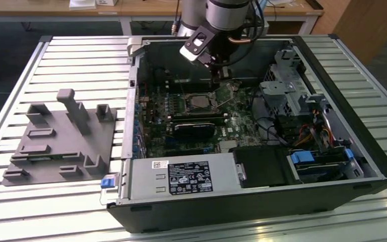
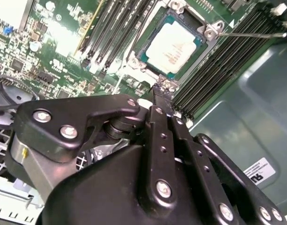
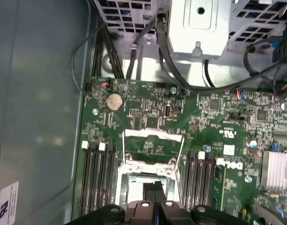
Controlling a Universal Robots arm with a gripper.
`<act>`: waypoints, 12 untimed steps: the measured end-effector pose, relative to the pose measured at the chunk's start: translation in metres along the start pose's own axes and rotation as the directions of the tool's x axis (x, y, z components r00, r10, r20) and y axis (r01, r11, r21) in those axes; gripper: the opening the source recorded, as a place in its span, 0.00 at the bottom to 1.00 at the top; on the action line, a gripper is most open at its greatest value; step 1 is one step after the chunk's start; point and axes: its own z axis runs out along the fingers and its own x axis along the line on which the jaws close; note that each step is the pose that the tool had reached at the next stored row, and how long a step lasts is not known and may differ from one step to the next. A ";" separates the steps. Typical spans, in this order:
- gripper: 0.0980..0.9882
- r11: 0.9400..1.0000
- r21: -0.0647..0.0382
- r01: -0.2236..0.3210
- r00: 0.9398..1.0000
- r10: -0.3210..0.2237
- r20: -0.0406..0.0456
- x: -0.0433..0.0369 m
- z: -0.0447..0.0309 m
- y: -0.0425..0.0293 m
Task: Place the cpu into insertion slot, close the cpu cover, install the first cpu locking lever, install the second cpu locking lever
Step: 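Close the cpu cover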
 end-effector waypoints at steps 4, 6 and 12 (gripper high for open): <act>0.01 1.000 0.000 0.000 1.000 0.000 0.000 -0.0003 0.0002 0.0044; 0.01 1.000 0.000 0.000 1.000 0.000 0.000 -0.0005 0.0002 0.0070; 0.01 1.000 0.000 0.000 1.000 0.000 0.000 -0.0012 0.0010 0.0156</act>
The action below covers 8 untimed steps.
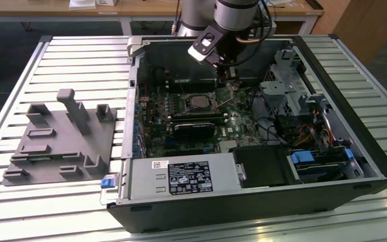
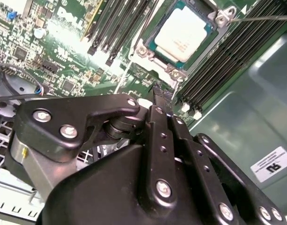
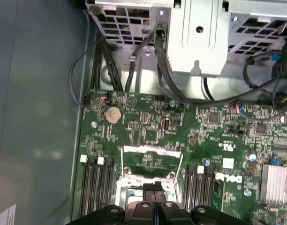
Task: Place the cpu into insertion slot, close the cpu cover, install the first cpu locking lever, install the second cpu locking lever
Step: 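Close the cpu cover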
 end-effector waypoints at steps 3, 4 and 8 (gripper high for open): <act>0.01 1.000 0.001 0.000 1.000 0.000 0.000 -0.0003 0.0008 0.0044; 0.01 1.000 0.002 0.000 1.000 0.000 0.000 -0.0004 0.0012 0.0058; 0.01 1.000 0.005 0.000 1.000 0.000 0.000 -0.0010 0.0027 0.0120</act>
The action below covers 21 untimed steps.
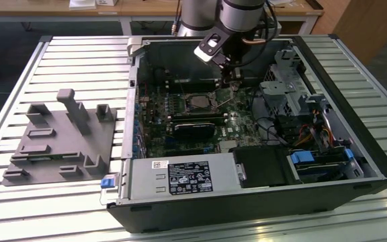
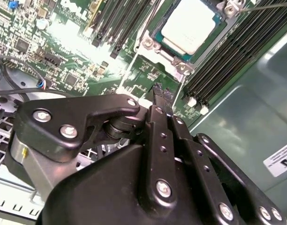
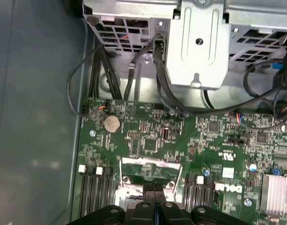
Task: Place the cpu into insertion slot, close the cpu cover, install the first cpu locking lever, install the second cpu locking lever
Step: 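Close the cpu cover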
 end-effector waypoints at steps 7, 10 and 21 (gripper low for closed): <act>0.01 1.000 0.005 -0.002 1.000 0.002 0.000 -0.0005 0.0011 0.0071; 0.01 1.000 0.007 -0.002 1.000 0.002 0.000 -0.0008 0.0018 0.0111; 0.01 1.000 0.007 -0.002 1.000 0.002 0.000 -0.0010 0.0039 0.0256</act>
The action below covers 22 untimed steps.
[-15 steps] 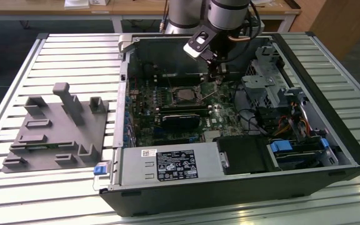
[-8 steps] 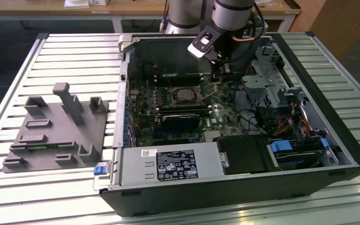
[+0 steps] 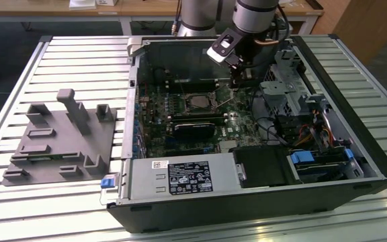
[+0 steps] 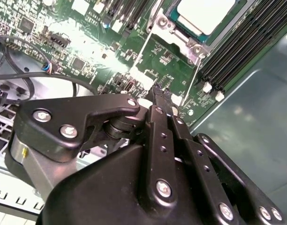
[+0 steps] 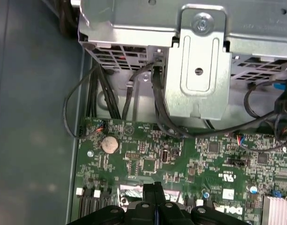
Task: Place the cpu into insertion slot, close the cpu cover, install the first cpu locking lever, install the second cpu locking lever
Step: 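Close the cpu cover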
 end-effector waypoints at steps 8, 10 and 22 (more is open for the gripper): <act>0.01 1.000 0.000 0.000 1.000 0.000 0.000 0.0020 0.0032 0.0080; 0.01 1.000 0.002 0.000 1.000 0.000 0.000 0.0033 0.0061 0.0156; 0.01 1.000 0.006 0.000 1.000 0.000 0.000 0.0053 0.0172 0.0221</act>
